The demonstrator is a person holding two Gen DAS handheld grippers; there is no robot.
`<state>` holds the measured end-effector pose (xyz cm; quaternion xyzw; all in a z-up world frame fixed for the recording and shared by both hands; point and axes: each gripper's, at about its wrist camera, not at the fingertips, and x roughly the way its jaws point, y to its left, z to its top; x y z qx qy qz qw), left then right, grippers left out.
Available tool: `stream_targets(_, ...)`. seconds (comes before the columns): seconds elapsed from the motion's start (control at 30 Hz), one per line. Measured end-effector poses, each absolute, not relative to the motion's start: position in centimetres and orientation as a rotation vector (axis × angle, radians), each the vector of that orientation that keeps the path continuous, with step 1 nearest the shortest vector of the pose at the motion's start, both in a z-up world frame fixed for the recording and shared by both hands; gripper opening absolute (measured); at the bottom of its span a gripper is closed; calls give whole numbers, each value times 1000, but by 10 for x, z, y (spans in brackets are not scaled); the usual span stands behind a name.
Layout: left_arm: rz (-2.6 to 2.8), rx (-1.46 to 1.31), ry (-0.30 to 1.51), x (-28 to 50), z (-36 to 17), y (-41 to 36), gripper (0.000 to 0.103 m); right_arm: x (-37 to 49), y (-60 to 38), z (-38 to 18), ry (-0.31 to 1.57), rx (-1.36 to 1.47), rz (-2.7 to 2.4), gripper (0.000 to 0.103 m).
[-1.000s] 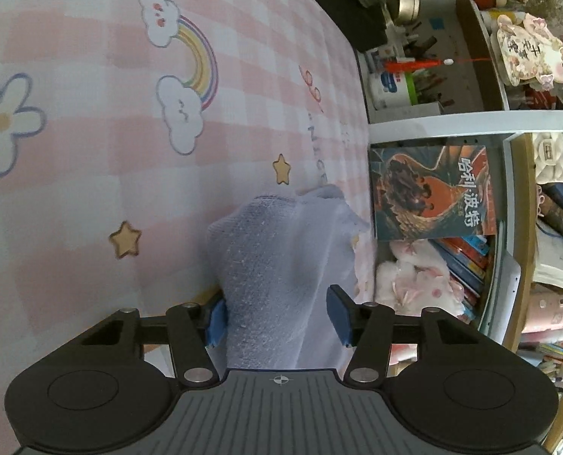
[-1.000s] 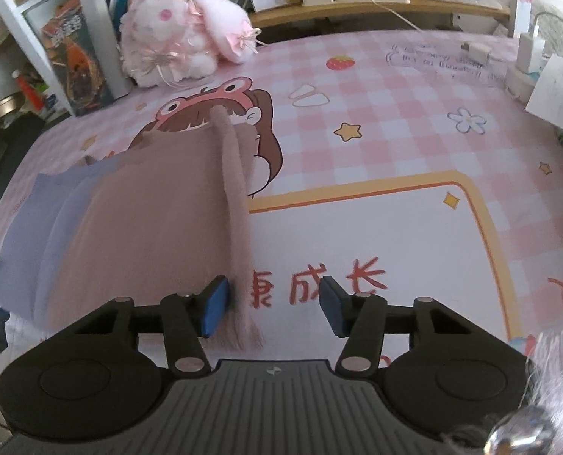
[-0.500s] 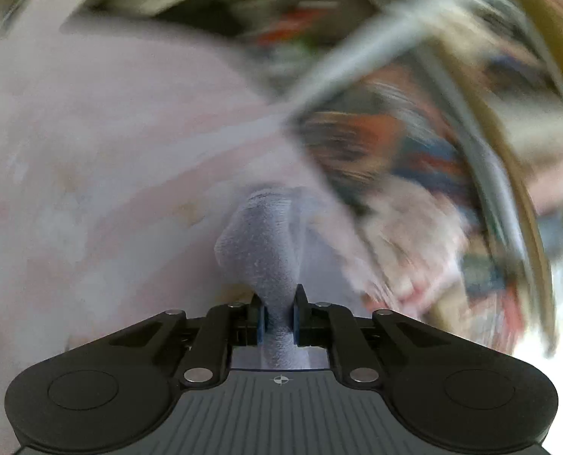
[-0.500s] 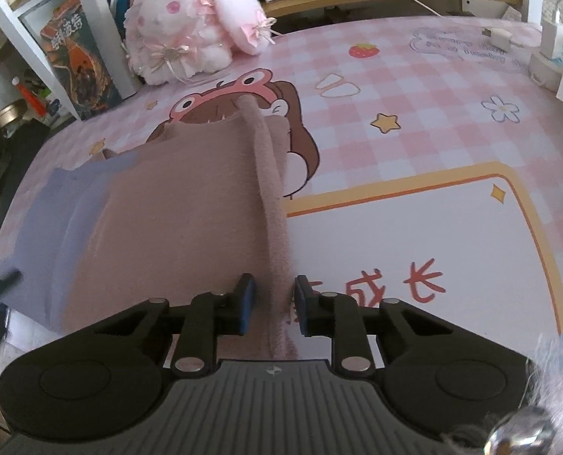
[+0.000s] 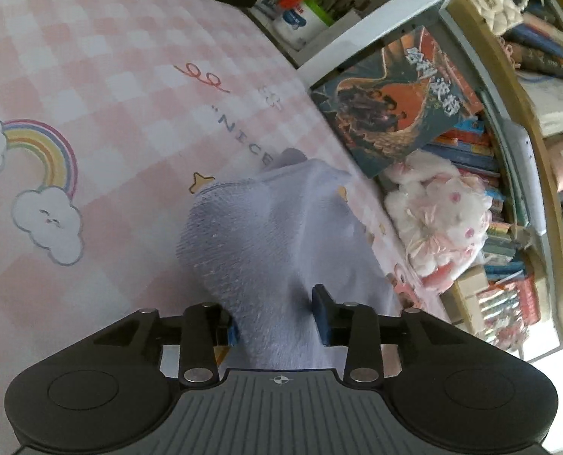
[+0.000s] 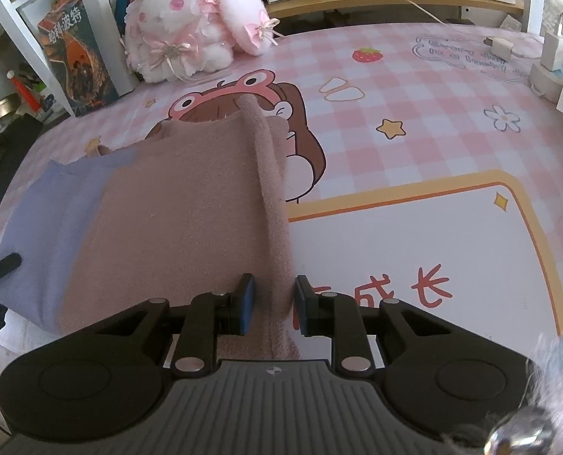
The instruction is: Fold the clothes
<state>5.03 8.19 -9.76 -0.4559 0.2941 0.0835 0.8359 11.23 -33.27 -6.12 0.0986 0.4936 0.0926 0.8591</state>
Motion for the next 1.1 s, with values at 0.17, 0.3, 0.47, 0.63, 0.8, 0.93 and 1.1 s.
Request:
stream_targets(0.17,184,-975,632,55,-102,86,17,113,-333,-62,1040,213,199,21)
stream_targets(0.3,213,-936,623,49,-95,91,16,111,-332,-63,1051,230,244,21)
stream_targets(0.47,214,-808,581,46,-62,76,15,107,-326,-65,1054,234,320,21)
stream_targets(0.63,172,-600,506,45,-17,29,15,112,-332,-68,1061,249,379,21)
stream_targets(0.8,88,-361,465,49,19,-49,15,116,-339,-71,1063,248,452,21)
stream_targets(0.93,24,-126,525,53,19,-123,17,121,-347,-74,1070,265,517,21)
stream_targets(1.1,-33,191,727,62,-34,-208,35,128,-359,-78,1082,299,598,21)
